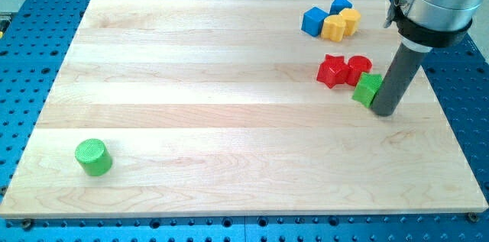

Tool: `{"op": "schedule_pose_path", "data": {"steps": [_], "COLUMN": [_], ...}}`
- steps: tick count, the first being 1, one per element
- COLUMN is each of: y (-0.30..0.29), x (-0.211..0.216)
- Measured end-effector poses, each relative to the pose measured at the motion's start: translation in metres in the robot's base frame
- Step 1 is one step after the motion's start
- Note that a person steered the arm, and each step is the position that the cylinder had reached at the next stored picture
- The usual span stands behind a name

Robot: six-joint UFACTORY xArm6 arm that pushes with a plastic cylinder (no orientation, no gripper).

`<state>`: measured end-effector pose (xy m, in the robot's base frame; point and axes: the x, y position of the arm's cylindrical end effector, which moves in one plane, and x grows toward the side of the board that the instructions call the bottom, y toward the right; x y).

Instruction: Place the green circle left to the green star

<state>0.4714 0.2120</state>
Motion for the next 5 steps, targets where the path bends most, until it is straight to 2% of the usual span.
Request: {"op": "schedule_pose_path", "data": {"steps": [1, 2, 3, 4, 5], "y": [-0.058, -0.219, -0.383, -0.411, -0.473], "x": [0.051, 0.082, 0.094, 0.13, 0.136]}}
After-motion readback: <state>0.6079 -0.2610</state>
